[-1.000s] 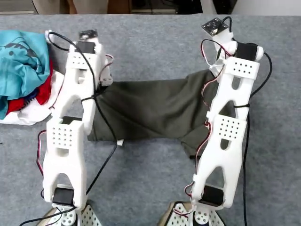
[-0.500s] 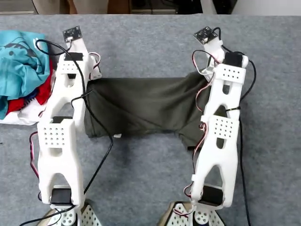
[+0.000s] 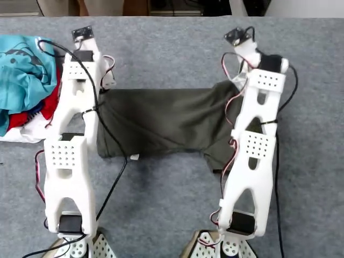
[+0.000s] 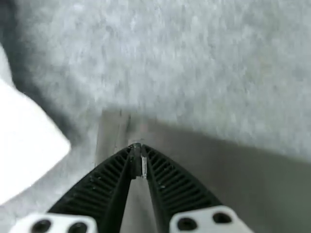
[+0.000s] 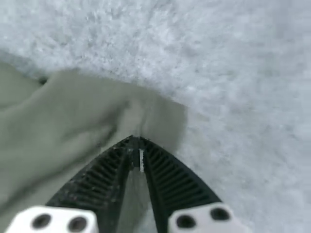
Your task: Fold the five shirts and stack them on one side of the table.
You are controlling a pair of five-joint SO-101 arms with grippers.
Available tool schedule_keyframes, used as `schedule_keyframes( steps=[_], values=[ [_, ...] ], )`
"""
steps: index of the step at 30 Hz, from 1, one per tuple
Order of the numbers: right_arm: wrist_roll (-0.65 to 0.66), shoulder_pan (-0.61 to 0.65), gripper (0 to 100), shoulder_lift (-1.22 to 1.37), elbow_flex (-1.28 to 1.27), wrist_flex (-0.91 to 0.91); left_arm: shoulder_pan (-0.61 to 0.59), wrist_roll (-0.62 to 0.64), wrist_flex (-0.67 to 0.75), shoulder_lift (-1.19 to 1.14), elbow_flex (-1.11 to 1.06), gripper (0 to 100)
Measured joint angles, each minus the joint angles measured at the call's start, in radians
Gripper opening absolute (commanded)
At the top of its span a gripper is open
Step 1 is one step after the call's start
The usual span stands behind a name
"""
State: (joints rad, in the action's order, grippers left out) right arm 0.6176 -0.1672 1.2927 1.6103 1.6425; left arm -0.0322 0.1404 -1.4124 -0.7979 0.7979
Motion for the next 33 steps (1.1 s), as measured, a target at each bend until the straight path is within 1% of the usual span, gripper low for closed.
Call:
schedule_keyframes(
  steps=[3, 7, 9, 13, 17, 22, 24, 30, 33],
  values=[
    [0.0, 0.0, 0.6, -0.078, 0.0, 0.035, 0.058, -0.037, -0.137, 0.0, 0.08, 2],
    [0.0, -0.003, 0.5, -0.17, 0.0, 0.109, 0.103, -0.051, -0.267, 0.0, 0.161, 2],
    [0.0, -0.011, 0.5, -0.198, 0.0, 0.123, 0.118, -0.054, -0.301, 0.0, 0.173, 2],
    [0.0, -0.041, 0.5, -0.204, -0.008, 0.126, 0.115, -0.055, -0.301, 0.002, 0.143, 2],
    [0.0, -0.068, 0.5, -0.204, -0.057, 0.126, 0.117, -0.054, -0.224, -0.006, 0.008, 2],
    [0.0, -0.071, 0.5, -0.164, -0.092, 0.121, 0.114, -0.054, -0.031, -0.009, -0.178, 2],
    [0.0, -0.072, 0.5, -0.11, -0.092, 0.086, 0.112, -0.052, 0.041, -0.002, -0.229, 2],
    [0.0, -0.086, 0.5, 0.057, -0.094, -0.092, 0.103, -0.052, 0.152, 0.002, -0.253, 2],
    [0.0, -0.095, 0.5, 0.072, -0.08, -0.126, 0.084, -0.052, 0.169, -0.002, -0.236, 2]
  ],
)
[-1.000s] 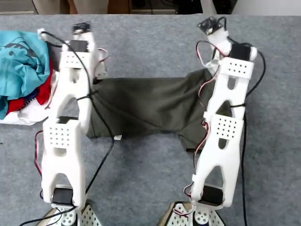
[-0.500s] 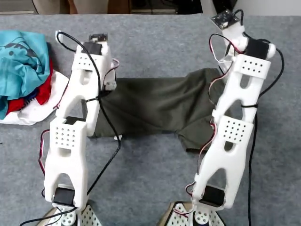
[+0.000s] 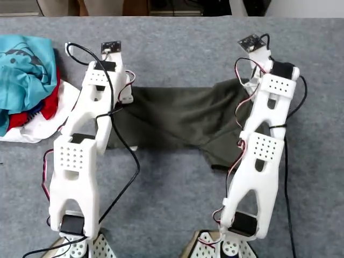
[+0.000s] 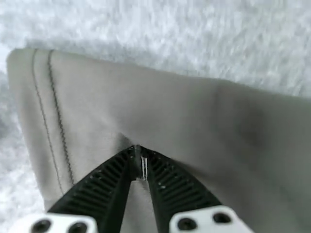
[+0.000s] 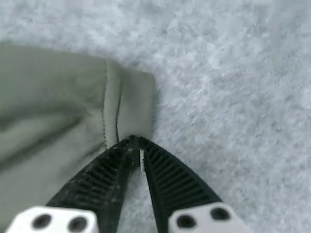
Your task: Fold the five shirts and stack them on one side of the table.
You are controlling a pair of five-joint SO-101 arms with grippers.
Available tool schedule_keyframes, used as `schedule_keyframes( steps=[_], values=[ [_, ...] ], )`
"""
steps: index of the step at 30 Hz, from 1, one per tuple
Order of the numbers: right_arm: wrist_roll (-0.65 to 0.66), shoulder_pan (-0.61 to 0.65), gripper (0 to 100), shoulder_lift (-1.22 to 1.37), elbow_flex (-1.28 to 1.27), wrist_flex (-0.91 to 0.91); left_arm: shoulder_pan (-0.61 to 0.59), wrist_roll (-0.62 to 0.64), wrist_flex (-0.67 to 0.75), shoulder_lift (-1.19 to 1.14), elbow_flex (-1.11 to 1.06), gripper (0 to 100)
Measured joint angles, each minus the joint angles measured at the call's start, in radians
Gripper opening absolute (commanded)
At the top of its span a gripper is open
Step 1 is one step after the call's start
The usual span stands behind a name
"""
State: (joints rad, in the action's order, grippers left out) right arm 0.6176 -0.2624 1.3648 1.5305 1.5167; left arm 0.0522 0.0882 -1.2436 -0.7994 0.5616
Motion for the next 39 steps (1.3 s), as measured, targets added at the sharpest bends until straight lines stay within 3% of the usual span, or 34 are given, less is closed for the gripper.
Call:
schedule_keyframes(
  steps=[11, 18, 25, 28, 34, 39],
  values=[
    [0.0, -0.002, 0.5, 0.014, 0.092, 0.086, -0.023, 0.002, 0.006, -0.002, 0.015, 2],
    [0.0, -0.015, 0.5, -0.097, 0.092, 0.229, -0.014, -0.008, -0.201, -0.006, 0.152, 2],
    [0.006, -0.1, 0.5, -0.272, 0.092, 0.252, -0.008, -0.083, -0.473, -0.006, 0.516, 2],
    [0.032, -0.129, 0.5, -0.318, 0.069, 0.252, 0.005, -0.12, -0.5, -0.003, 0.586, 2],
    [0.044, -0.163, 0.5, -0.405, -0.153, 0.252, 0.014, -0.166, -0.506, 0.038, 0.364, 2],
    [0.044, -0.166, 0.5, -0.588, -0.445, 0.252, 0.015, -0.166, -0.485, 0.244, 0.066, 2]
  ],
)
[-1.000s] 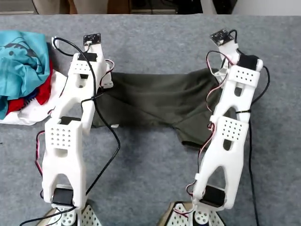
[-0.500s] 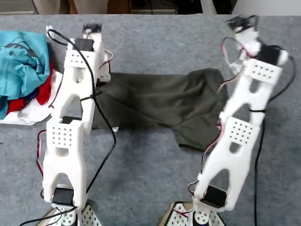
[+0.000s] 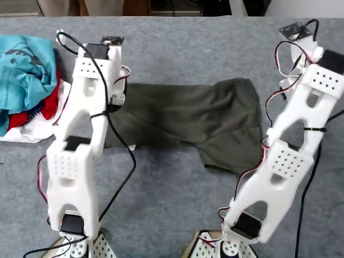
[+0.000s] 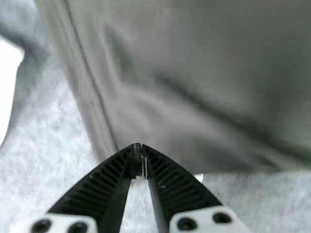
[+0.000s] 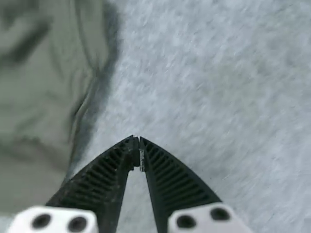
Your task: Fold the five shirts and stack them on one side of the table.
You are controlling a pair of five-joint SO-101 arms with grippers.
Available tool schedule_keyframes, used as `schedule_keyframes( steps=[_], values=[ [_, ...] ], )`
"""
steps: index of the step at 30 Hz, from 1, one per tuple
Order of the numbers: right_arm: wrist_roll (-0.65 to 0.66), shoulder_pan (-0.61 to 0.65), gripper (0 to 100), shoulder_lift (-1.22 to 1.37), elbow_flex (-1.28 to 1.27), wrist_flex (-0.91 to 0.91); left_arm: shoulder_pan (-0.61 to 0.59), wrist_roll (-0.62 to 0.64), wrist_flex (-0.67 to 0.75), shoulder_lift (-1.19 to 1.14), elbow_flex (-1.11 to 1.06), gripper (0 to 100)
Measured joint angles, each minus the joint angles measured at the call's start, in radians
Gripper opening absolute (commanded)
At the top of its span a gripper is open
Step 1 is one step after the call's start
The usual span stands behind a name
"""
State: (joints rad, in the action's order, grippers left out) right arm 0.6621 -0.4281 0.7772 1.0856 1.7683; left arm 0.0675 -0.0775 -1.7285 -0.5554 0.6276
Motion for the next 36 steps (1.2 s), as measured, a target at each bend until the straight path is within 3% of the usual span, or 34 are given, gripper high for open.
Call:
schedule_keyframes(
  steps=[3, 6, 10, 14, 19, 24, 31, 36],
  values=[
    [-0.008, 0.0, 0.5, -0.107, -0.199, -0.018, 0.0, 0.0, 0.084, 0.166, -0.187, 2],
    [-0.029, 0.006, 0.5, -0.16, -0.39, -0.133, 0.0, 0.006, 0.259, 0.295, -0.437, 2],
    [-0.035, 0.055, 0.5, -0.17, -0.618, -0.281, 0.0, 0.066, 0.542, 0.362, -0.781, 2],
    [-0.057, 0.092, 0.5, -0.17, -0.775, -0.451, -0.002, 0.112, 0.718, 0.365, -0.971, 2],
    [-0.063, 0.089, 0.5, -0.17, -0.876, -0.614, -0.064, 0.153, 0.752, 0.367, -0.985, 2],
    [-0.063, 0.089, 0.5, -0.17, -0.893, -0.703, -0.137, 0.112, 0.755, 0.367, -0.99, 2],
    [-0.054, 0.089, 0.5, -0.18, -0.895, -0.666, -0.149, 0.095, 0.712, 0.365, -0.988, 2],
    [-0.054, 0.089, 0.5, -0.333, -0.899, -0.595, -0.069, 0.095, 0.606, 0.428, -0.895, 2]
  ],
)
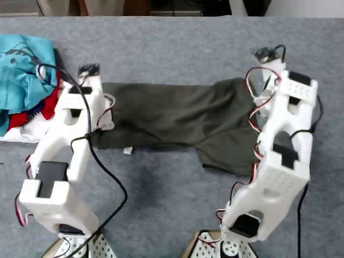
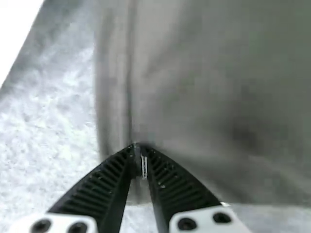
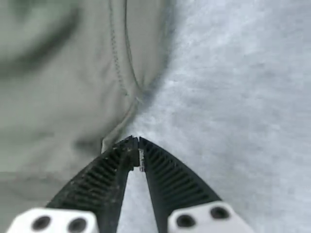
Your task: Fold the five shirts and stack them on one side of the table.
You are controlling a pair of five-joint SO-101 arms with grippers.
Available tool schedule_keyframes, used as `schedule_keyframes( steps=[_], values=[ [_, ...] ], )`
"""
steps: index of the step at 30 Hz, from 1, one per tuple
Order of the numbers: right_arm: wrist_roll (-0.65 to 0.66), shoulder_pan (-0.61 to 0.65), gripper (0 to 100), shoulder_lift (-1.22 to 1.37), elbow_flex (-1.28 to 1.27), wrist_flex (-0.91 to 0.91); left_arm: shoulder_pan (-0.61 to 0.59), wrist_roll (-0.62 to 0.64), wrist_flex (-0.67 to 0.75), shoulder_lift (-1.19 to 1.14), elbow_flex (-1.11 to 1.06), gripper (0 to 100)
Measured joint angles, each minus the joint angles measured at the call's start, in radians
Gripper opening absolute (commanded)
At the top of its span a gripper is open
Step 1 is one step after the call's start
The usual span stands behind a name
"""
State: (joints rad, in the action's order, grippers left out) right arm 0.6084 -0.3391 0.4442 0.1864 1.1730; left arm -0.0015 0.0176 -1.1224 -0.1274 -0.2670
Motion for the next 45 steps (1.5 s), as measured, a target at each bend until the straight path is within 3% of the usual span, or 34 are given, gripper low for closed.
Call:
schedule_keyframes(
  steps=[5, 13, 19, 28, 36, 42, 45],
  values=[
    [0.0, 0.008, 0.5, -0.155, -0.011, 0.06, 0.054, -0.002, -0.032, 0.064, 0.127, 2],
    [-0.034, 0.081, 0.5, -0.126, -0.178, -0.077, -0.028, 0.11, 0.368, -0.149, 0.137, 2],
    [-0.029, 0.031, 0.5, -0.002, -0.19, -0.184, -0.075, 0.127, 0.411, -0.364, 0.238, 2],
    [-0.006, 0.018, 0.5, 0.037, -0.14, -0.155, -0.075, 0.124, 0.255, -0.439, 0.439, 2],
    [0.011, -0.003, 0.5, -0.193, -0.086, 0.002, -0.075, 0.123, -0.089, -0.437, 0.727, 2],
    [0.173, 0.002, 0.9, -0.466, -0.158, 0.16, 0.005, -0.011, -0.293, -0.345, 0.792, 2],
    [0.29, 0.017, 0.9, -0.609, -0.285, 0.184, 0.029, -0.034, -0.324, -0.258, 0.749, 2]
  ],
)
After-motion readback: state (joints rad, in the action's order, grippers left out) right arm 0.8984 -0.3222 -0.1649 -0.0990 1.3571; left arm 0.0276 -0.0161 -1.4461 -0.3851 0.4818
